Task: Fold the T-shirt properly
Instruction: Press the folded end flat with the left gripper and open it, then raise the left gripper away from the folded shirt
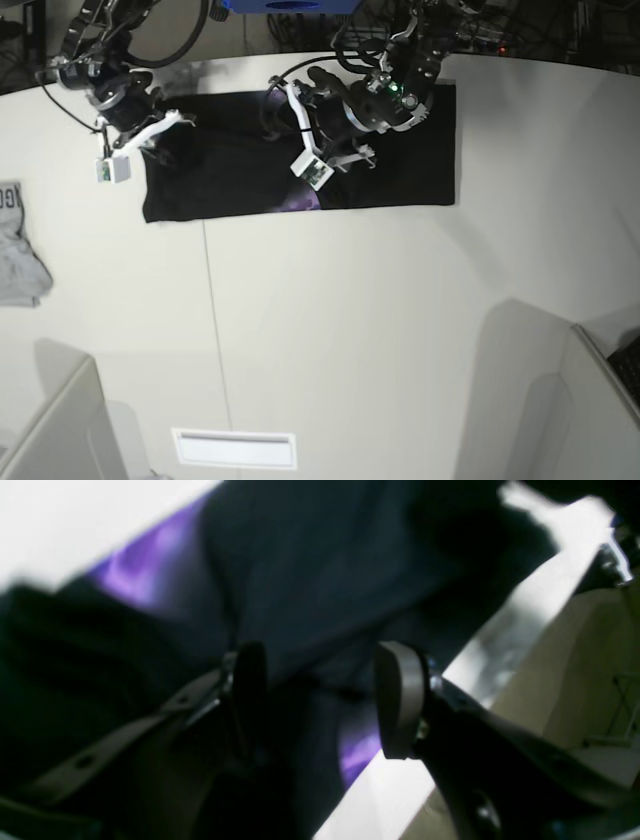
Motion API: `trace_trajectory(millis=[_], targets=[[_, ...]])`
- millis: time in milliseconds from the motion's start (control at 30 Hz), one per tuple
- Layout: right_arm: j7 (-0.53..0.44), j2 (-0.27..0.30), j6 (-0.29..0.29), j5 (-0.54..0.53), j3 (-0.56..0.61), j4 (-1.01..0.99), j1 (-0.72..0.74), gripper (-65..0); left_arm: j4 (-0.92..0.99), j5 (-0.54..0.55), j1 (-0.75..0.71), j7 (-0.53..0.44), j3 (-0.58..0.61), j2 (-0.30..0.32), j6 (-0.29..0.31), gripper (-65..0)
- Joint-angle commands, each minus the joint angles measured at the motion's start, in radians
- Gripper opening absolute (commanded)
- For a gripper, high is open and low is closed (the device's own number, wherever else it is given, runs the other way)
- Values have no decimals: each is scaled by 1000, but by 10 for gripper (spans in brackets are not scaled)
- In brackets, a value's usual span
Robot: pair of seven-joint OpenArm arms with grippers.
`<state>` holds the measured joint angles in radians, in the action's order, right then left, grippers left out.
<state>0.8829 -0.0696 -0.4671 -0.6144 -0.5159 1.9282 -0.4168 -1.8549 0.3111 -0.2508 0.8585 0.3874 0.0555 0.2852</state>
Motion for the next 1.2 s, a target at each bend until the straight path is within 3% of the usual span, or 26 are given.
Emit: trace_trajectory(millis=[0, 33, 100, 167, 200, 333, 367, 433, 500, 533, 667, 767, 967, 1100, 1167], targets=[[-20, 4, -2, -20, -7, 15, 0, -650, -50, 9, 1, -22, -15, -3, 3, -318], [-20, 4, -2, -22, -7, 15, 0, -650, -81, 9, -11, -22, -41, 0, 3, -331], [-20, 3, -2, -23, -8, 20, 0, -650, -131, 9, -52, -22, -126, 2, 3, -425], [-20, 3, -2, -23, -8, 24, 0, -650, -145, 9, -95, -23, -268, 2, 4, -619], [-20, 3, -2, -23, -8, 24, 2, -650, -144, 9, -112, -23, -338, 2, 6, -650], [-20, 7, -3, -23, -8, 24, 19, -633, -130, 10, -186, -23, -651, 4, 24, -650], [-20, 21, -3, -22, -17, 23, 22, -527, -130, 10, -203, -23, -721, 14, 64, -650], [-20, 41, -3, -23, -43, 18, 32, -299, -122, 10, -238, -28, -848, 40, 197, -650], [-20, 49, -3, -23, -63, 7, 46, -141, -91, 10, -255, -29, -980, 48, 332, -650], [-20, 61, -3, -23, -72, -8, 51, -108, -65, 10, -255, -29, -1048, 43, 395, -650], [34, 133, -5, -23, -80, -161, 128, -131, 57, 9, -227, -29, -1220, 47, 413, -650], [58, 164, -6, -23, -82, -287, 178, -132, 128, 4, -219, -31, -1263, 50, 413, -650], [63, 166, -11, -23, -74, -375, 207, -132, 153, 7, -216, -32, -1260, 54, 413, -650], [144, 141, -107, -23, -74, -376, 204, -134, 157, -2, -186, -32, -1258, 53, 413, -650], [172, 127, -120, -23, -76, -372, 201, -135, 156, -2, -180, -32, -1224, 54, 413, -650]])
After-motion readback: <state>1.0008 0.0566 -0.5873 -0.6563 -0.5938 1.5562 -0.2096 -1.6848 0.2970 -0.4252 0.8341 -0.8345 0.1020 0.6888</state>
